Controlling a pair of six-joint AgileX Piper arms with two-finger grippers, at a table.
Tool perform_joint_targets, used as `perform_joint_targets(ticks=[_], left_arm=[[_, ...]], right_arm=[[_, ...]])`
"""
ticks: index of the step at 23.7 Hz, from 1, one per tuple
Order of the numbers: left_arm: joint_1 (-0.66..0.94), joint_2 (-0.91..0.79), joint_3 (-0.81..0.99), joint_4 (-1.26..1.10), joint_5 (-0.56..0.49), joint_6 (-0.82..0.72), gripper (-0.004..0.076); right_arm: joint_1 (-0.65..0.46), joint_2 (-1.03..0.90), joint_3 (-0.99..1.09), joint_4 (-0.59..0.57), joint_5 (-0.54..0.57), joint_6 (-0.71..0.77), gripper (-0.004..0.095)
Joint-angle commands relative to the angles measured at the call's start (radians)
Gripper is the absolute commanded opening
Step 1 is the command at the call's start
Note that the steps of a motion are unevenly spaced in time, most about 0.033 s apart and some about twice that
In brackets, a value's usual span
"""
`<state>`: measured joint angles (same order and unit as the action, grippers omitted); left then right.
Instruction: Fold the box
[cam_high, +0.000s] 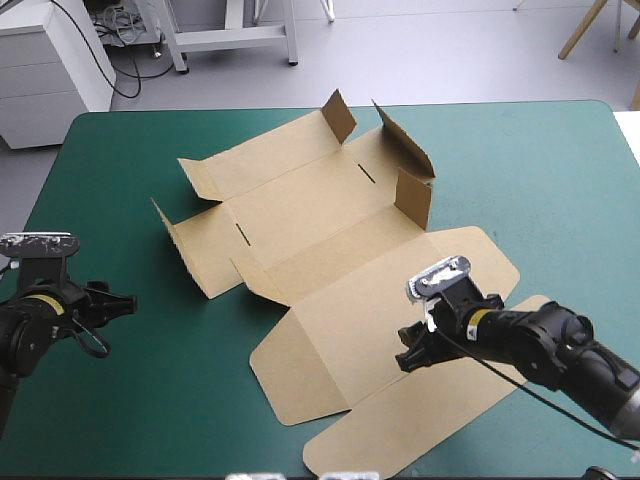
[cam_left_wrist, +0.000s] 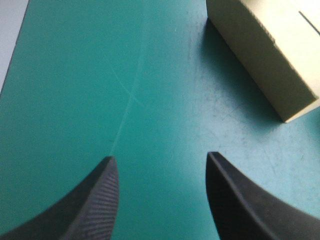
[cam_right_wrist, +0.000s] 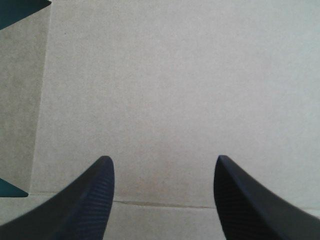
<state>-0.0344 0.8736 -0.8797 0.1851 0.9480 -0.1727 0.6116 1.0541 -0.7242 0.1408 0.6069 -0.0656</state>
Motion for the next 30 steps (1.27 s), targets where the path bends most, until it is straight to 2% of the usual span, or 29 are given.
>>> perform_joint_targets(ticks=[1,2,4,8,13,19,25,30], left_arm=[[0.001,0.013,-0.015,0.011,-0.006,-0.008,0.0374],[0.001,0.016,-0.015,0.009,-0.002,-0.007,0.0374],[0.001,0.020,-0.015,0.008,0.020,0.007,0.0374],[0.001,0.020,-0.015,0.008,0.073,0.061,0.0374],[0.001,0.020,-0.015,0.007,0.077,0.073,0.0328],[0.001,0.020,-0.015,0.004,0.085,0.074,0.0320],[0.001,0.020,-0.015,-0.020,0.117,0.101,0.0320],[0.001,0.020,-0.015,-0.016,0.124,0.106,0.0320]], right_arm=[[-0.004,0.084,-0.200,-0.057,0.114,-0.003,0.0553],[-0.012,0.101,-0.238,-0.053,0.151,-0.003,0.0553],[-0.080,0.220,-0.417,-0.048,0.326,-0.049,0.0553],[-0.180,0.348,-0.659,-0.044,0.398,-0.170,0.0553],[-0.182,0.529,-0.976,-0.057,0.490,-0.174,0.0553],[-0.195,0.672,-1.284,-0.115,0.590,-0.151,0.0554],[-0.296,0.783,-1.480,-0.108,0.597,-0.154,0.0591],[-0.357,0.844,-1.521,-0.105,0.590,-0.184,0.0608]])
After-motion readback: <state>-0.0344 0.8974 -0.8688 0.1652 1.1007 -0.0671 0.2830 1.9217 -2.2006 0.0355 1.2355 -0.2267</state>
